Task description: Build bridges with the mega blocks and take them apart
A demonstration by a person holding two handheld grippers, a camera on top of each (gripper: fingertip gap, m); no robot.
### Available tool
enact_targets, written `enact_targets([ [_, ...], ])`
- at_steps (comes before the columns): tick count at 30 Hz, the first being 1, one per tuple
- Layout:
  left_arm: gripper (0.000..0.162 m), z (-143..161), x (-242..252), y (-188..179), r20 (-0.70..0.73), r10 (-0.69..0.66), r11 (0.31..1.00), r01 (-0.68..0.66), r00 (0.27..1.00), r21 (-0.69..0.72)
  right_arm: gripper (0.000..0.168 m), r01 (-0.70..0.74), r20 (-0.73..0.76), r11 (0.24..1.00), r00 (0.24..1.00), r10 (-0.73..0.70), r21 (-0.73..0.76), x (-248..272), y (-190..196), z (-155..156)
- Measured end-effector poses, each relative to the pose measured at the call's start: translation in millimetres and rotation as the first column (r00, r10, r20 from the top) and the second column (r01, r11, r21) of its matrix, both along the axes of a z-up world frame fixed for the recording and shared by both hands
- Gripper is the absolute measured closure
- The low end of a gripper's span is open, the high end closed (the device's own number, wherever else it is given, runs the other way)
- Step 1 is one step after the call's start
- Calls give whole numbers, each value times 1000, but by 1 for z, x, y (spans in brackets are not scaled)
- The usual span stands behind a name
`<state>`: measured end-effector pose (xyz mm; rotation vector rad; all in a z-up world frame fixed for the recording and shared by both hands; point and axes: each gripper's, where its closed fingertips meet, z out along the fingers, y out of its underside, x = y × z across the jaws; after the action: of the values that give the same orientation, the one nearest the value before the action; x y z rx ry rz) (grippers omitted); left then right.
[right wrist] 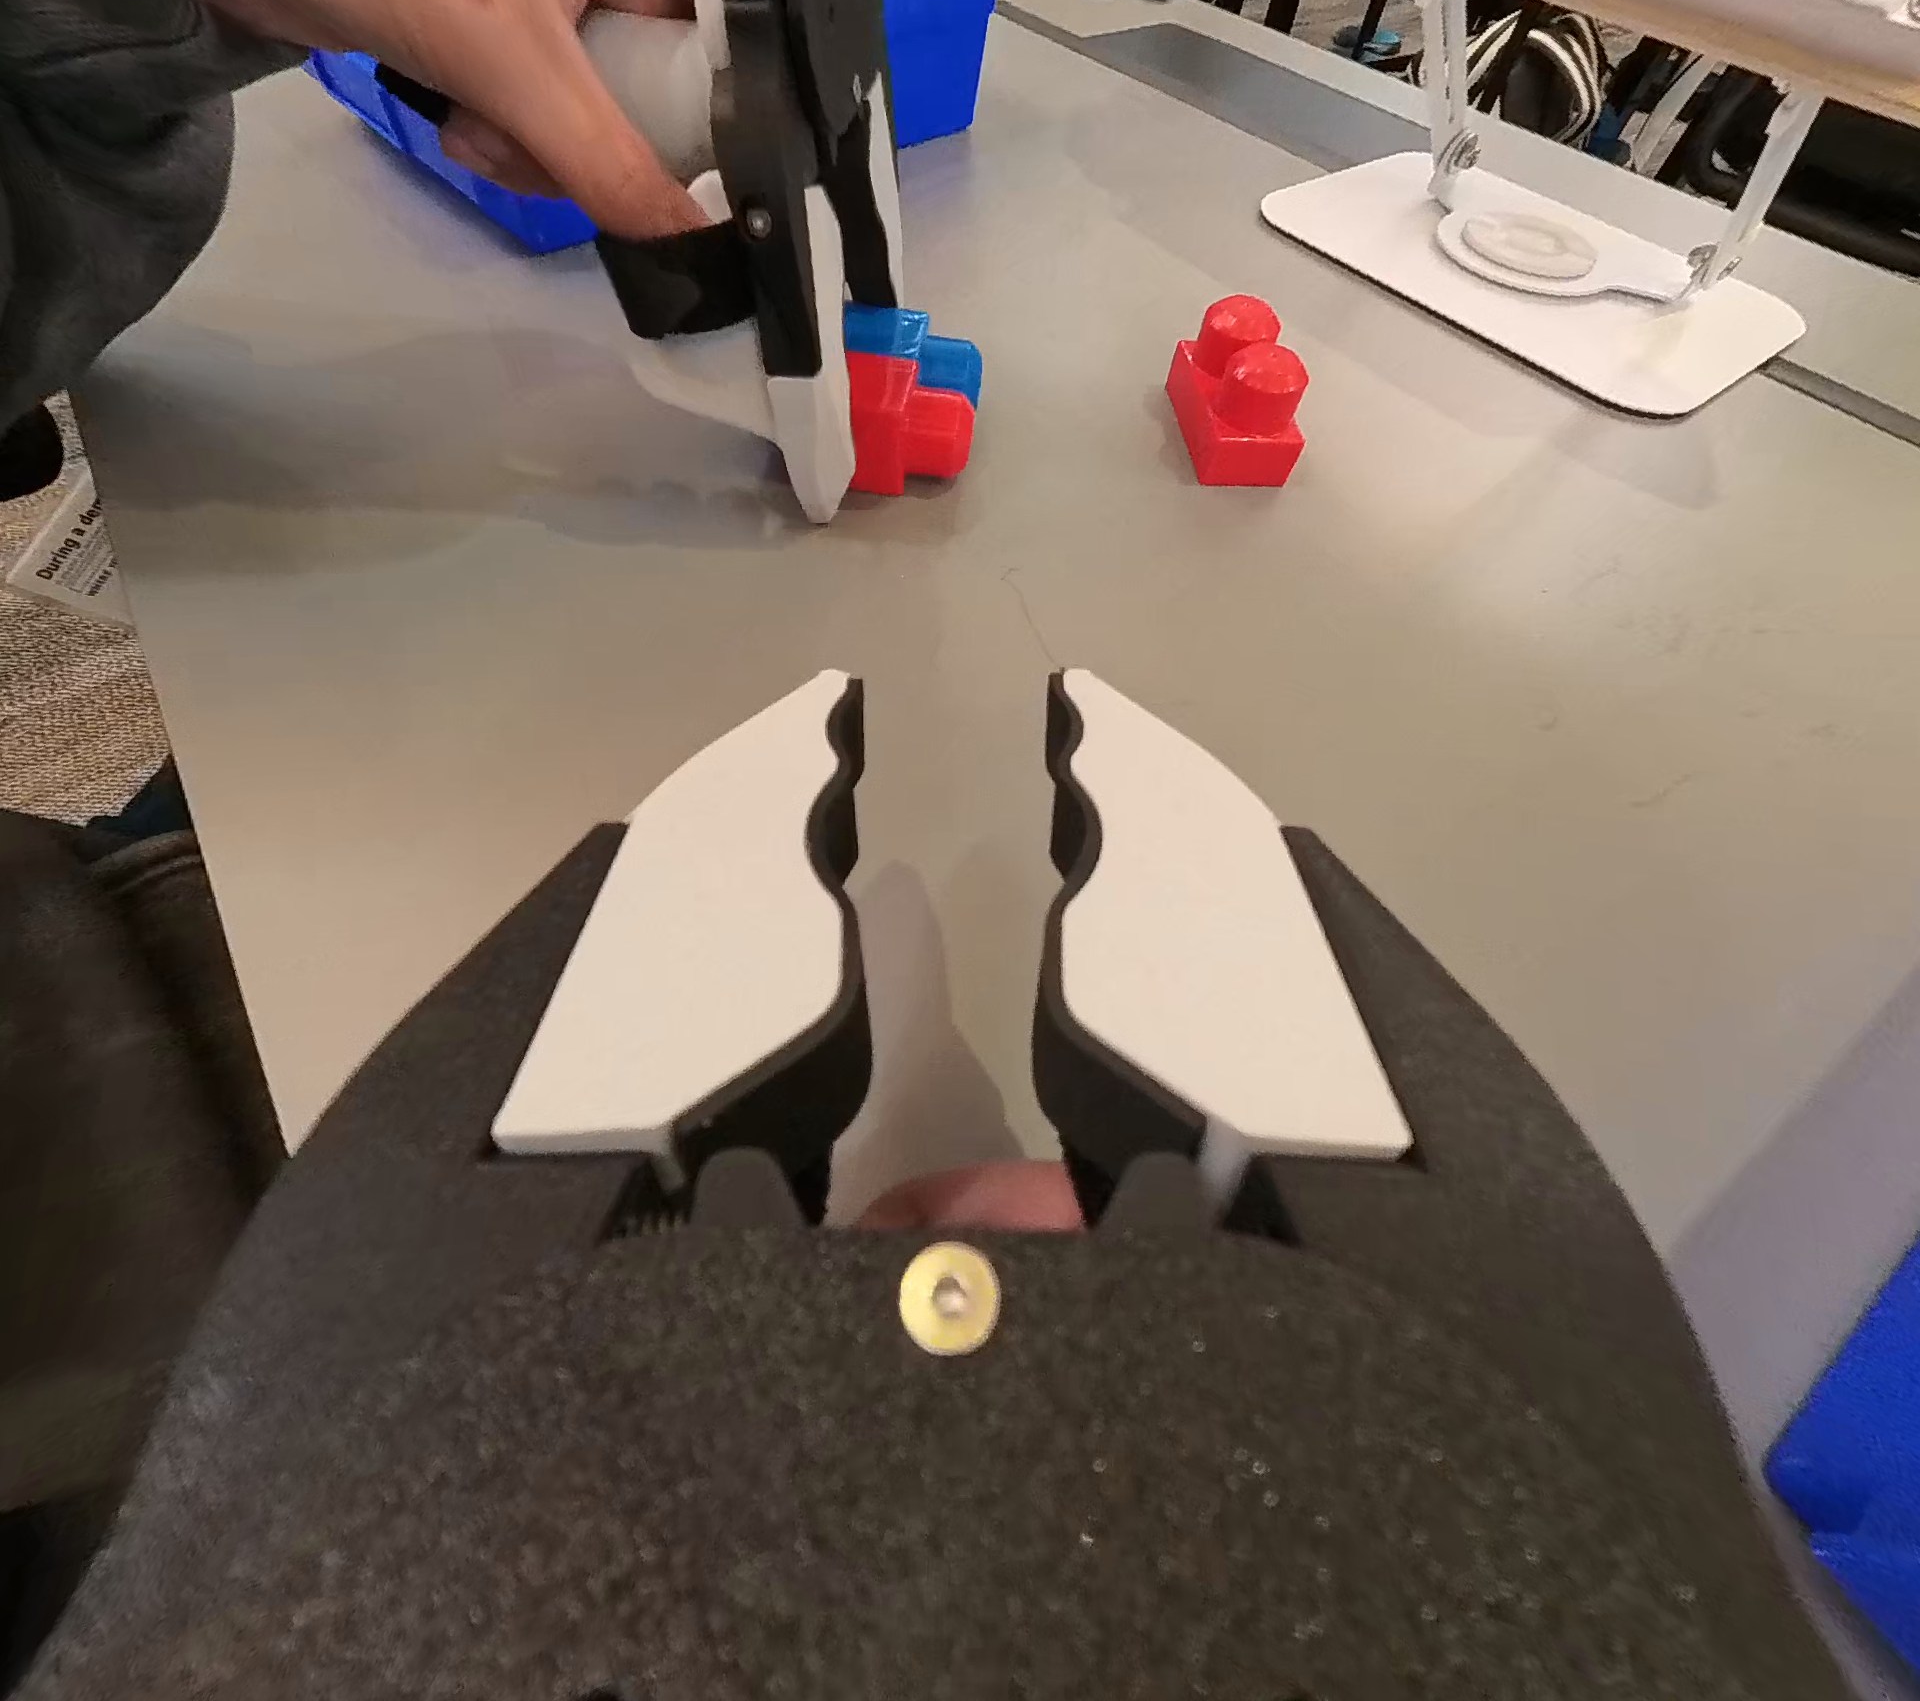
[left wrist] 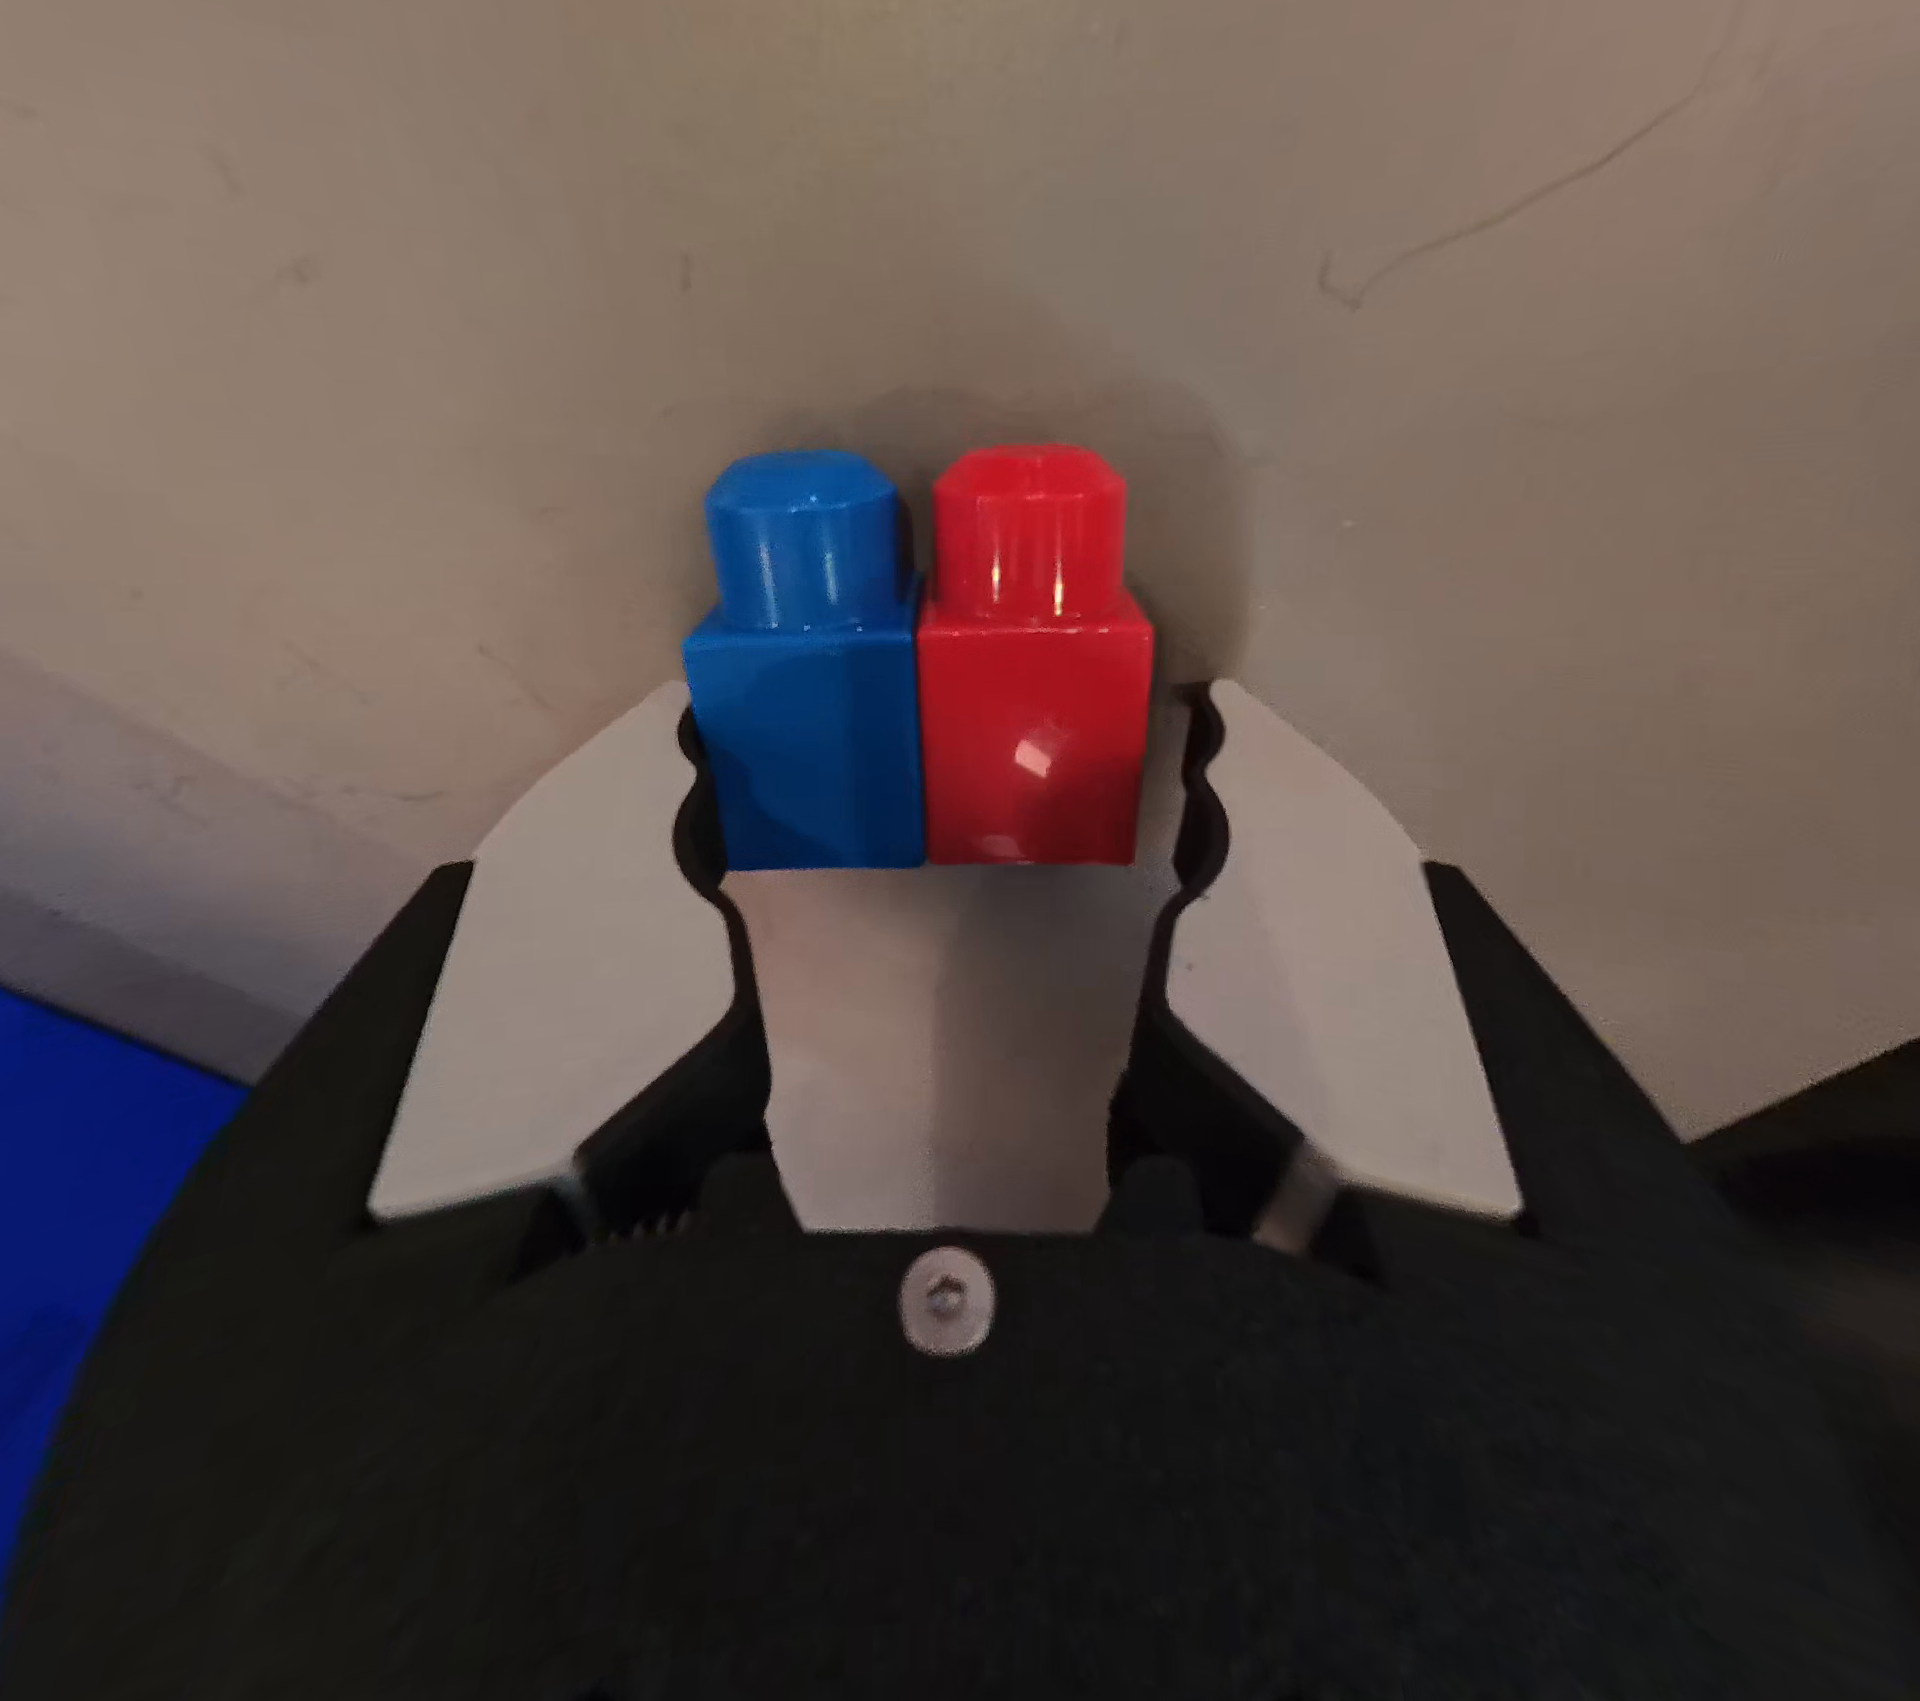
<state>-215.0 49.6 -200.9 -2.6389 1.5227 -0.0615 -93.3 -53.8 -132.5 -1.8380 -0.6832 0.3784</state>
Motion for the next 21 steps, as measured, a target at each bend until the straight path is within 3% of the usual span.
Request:
enact_targets([
  [4, 87, 1, -1, 3, 6, 14, 1000, -14, 1000, -14, 135, 0, 3, 1000, 1000, 0, 0, 0, 0, 0],
  [12, 88, 3, 3, 5, 38, -1, 1000, 0, 999, 20, 135, 1, -2, 1000, 1000, -1, 0, 0, 1, 0],
  [17, 88, 30, 20, 14, 250, -30, 991, -3, 968, 130, 135, 12, -11, 1000, 1000, -12, 3, 3, 2, 1],
  [21, 88, 62, 35, 17, 544, -92, 975, -36, 834, 220, 135, 27, -25, 1000, 999, -27, -2, 6, 4, 2],
])
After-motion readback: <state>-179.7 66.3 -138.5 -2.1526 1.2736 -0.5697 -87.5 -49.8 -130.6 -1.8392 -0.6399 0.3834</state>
